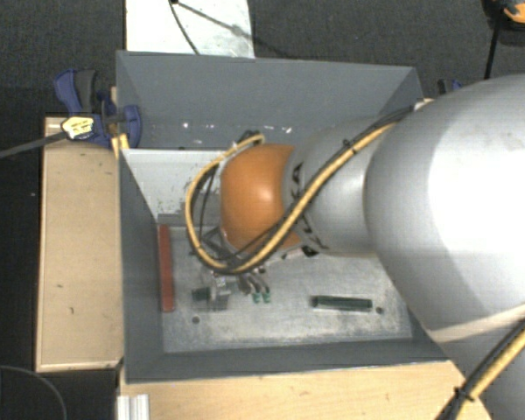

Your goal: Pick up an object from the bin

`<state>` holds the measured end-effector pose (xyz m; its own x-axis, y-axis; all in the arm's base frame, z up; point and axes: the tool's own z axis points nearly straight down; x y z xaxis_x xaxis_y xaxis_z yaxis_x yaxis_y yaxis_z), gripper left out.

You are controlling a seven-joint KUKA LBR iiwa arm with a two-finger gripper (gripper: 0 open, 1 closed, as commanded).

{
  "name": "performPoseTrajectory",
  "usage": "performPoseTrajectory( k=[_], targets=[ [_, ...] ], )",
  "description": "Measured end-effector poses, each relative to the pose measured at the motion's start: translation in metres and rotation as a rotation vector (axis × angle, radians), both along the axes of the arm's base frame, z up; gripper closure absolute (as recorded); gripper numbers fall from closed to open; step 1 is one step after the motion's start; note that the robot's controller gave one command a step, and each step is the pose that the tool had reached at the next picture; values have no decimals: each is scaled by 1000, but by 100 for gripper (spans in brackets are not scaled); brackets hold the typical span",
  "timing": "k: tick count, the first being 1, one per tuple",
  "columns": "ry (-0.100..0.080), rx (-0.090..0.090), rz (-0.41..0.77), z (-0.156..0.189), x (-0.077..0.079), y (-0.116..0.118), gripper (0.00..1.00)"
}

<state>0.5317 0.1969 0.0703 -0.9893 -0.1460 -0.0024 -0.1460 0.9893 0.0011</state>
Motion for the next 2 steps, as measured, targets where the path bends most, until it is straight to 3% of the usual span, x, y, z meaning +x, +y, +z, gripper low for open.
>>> performPoseTrajectory(
  k=[1,2],
  targets=[
    [0,0,0,0,0,0,100],
    [0,0,-6,130,14,-3,100]
  ],
)
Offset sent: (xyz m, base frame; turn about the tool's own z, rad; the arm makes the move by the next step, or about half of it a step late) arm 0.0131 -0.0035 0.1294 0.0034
